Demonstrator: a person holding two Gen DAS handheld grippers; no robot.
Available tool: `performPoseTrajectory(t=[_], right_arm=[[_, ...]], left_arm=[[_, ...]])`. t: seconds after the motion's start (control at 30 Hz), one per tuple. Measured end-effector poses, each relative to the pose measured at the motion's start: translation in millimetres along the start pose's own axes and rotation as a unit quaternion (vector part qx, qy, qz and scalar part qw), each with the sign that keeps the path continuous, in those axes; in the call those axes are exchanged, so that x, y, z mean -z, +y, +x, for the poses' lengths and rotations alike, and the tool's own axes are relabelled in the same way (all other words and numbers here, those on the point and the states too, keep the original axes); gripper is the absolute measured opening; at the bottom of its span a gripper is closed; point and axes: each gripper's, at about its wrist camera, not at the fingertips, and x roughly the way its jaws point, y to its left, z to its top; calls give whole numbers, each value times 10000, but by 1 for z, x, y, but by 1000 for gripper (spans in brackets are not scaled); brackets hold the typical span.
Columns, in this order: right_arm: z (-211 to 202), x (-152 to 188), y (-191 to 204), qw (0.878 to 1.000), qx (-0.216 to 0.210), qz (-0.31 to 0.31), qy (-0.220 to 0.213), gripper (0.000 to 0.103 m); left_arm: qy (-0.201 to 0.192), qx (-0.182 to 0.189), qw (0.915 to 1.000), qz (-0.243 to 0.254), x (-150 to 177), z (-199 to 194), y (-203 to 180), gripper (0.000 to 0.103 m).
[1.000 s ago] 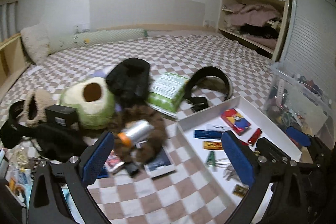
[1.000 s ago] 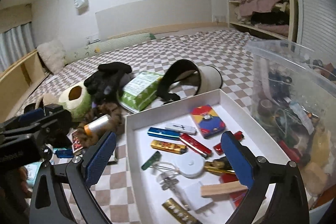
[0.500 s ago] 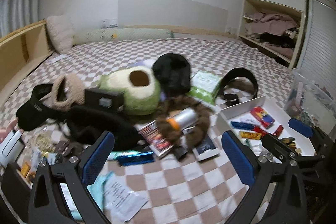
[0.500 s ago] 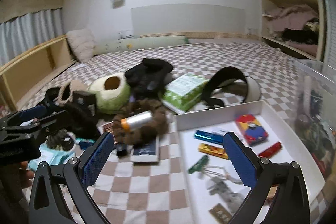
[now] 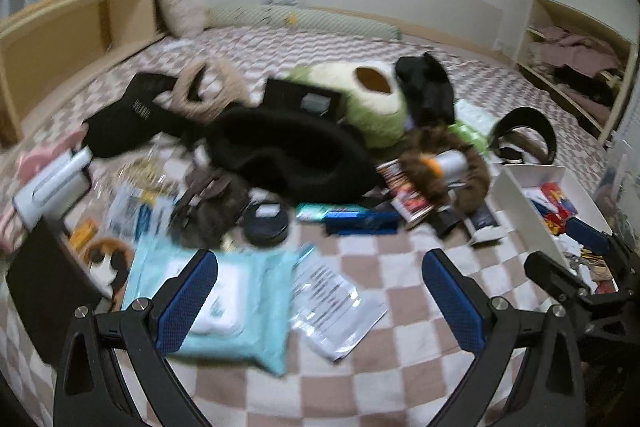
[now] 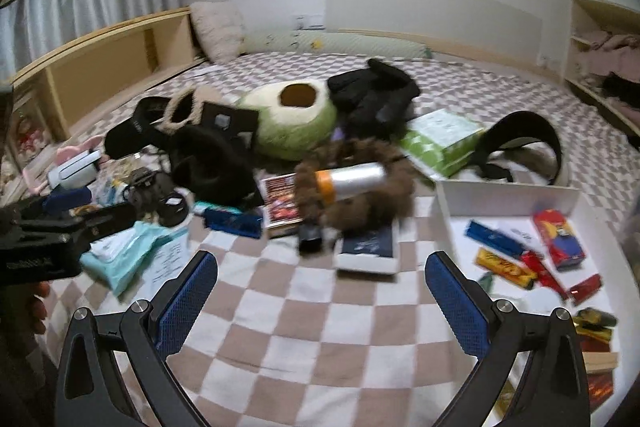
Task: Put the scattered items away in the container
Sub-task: 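Move both grippers back over the scattered items on the bed, then lower the right gripper onto the white paper sachet and close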
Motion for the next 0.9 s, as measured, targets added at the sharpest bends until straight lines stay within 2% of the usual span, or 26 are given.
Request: performPoseTrajectory(t=[0.17, 0.4, 0.7, 0.9], right_arm=[[15, 11, 15, 9981, -538, 19, 291, 103], [28, 16, 33, 9960, -680, -212, 545, 103], [45, 22, 56, 9912, -862, -508, 871, 103], [55, 16, 97, 9790, -850, -1722, 690, 103]], left_arm=[[213, -329, 9990, -194, 25, 3, 22, 103], [357, -605, 9969, -352, 50, -1, 42, 103], [671, -692, 9907, -963, 80, 1, 64, 103], [630, -807, 9907, -898, 85, -3, 62, 102]])
